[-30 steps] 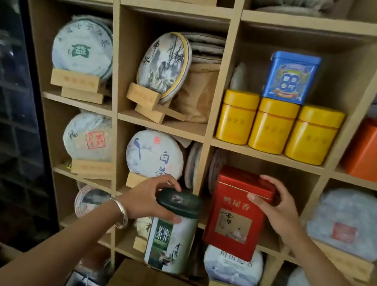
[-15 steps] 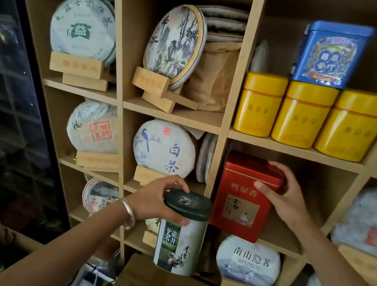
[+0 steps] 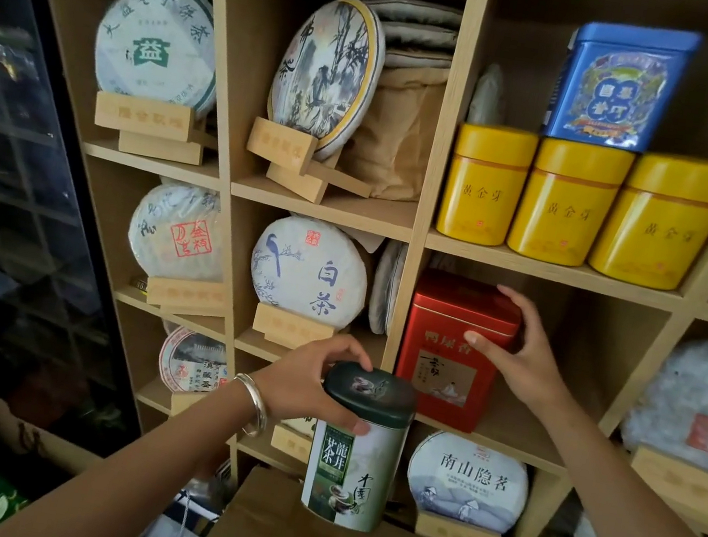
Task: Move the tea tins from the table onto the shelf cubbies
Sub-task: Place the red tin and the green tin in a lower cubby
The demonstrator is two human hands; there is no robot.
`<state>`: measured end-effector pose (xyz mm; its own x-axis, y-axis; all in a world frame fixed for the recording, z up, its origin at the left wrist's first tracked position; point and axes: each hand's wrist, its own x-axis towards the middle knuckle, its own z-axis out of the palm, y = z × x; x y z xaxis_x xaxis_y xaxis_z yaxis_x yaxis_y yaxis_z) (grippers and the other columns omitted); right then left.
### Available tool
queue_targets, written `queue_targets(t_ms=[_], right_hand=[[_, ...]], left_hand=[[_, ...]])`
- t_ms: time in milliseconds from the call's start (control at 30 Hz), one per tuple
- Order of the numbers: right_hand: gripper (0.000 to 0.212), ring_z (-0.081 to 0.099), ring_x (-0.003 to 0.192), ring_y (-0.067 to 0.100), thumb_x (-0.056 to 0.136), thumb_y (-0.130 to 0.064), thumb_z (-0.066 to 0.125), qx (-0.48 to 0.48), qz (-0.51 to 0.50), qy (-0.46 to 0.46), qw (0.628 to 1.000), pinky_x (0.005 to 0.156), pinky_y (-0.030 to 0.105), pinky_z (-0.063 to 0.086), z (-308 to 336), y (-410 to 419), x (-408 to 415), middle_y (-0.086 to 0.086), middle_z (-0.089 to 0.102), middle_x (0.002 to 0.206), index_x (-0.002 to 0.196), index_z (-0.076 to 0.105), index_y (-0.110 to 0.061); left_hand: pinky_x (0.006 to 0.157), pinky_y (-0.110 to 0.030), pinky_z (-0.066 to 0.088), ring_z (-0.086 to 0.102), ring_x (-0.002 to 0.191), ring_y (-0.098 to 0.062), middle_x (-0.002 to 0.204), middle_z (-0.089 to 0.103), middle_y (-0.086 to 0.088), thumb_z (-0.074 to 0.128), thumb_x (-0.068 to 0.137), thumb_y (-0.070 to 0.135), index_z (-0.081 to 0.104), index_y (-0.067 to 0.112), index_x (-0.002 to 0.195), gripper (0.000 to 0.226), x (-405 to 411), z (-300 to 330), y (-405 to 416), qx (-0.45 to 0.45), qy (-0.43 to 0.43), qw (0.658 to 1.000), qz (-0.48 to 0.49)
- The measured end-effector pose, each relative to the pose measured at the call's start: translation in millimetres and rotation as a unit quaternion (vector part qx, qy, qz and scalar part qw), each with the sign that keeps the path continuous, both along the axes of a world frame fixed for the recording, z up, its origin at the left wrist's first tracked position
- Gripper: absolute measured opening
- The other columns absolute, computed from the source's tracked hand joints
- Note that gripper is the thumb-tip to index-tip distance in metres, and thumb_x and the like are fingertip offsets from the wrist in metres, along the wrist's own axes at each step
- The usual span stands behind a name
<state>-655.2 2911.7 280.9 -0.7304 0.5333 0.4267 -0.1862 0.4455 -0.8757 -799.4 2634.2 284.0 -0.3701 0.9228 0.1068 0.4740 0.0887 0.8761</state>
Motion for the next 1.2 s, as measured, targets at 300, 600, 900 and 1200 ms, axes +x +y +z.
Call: queue_targets(t_ms=[300, 600, 900, 1200], right_hand=[[0.083, 0.062, 0.111, 0.015, 0.060, -0.045, 0.083, -0.016, 0.019, -0.038, 0.999, 0.076, 0.028, 0.059, 6.2, 6.8, 1.8, -0.006, 0.054, 0.128, 0.132, 0.043, -0.049], [0.097, 0.032, 0.138, 0.013, 0.068, -0.052, 0.075, -0.003, -0.122, -0.020, 0.992, 0.110, 0.034, 0.031, 3.2, -9.2, 23.6, 0.001, 0.031, 0.153, 0.148, 0.022, -0.037], [0.052, 0.045, 0.121, -0.009, 0.079, -0.067, 0.059, 0.002, -0.094, -0.133, 0.987, 0.091, 0.013, 0.038, -71.3, -94.2, 136.9, -0.029, 0.046, 0.130, 0.126, 0.039, -0.054], [0.085, 0.056, 0.109, -0.009, 0.056, -0.057, 0.085, -0.086, -0.084, -0.128, 0.984, 0.084, 0.018, 0.052, -63.2, -116.8, 149.0, -0.036, 0.056, 0.118, 0.122, 0.033, -0.062]], left_hand=[[0.083, -0.045, 0.057, 0.065, 0.100, -0.020, 0.108, 0.066, 0.003, 0.091, 0.052, 0.026, 0.057, 0.032, 0.101, 0.060, 7.0, -5.4, 4.8, -0.010, 0.012, 1.000, -0.015], [0.079, -0.035, 0.059, 0.066, 0.095, -0.011, 0.103, 0.066, 0.013, 0.091, 0.053, 0.026, 0.057, 0.033, 0.101, 0.059, 8.7, -11.7, 15.6, 0.000, 0.023, 0.999, -0.024], [0.079, -0.035, 0.059, 0.066, 0.095, -0.009, 0.107, 0.065, 0.011, 0.090, 0.049, 0.032, 0.057, 0.034, 0.100, 0.060, 39.5, 5.6, 54.8, 0.014, 0.033, 0.996, -0.079], [0.077, -0.026, 0.057, 0.064, 0.090, 0.000, 0.102, 0.065, 0.018, 0.089, 0.050, 0.036, 0.057, 0.032, 0.101, 0.061, 94.7, 20.4, 88.5, 0.053, 0.030, 0.988, -0.142]])
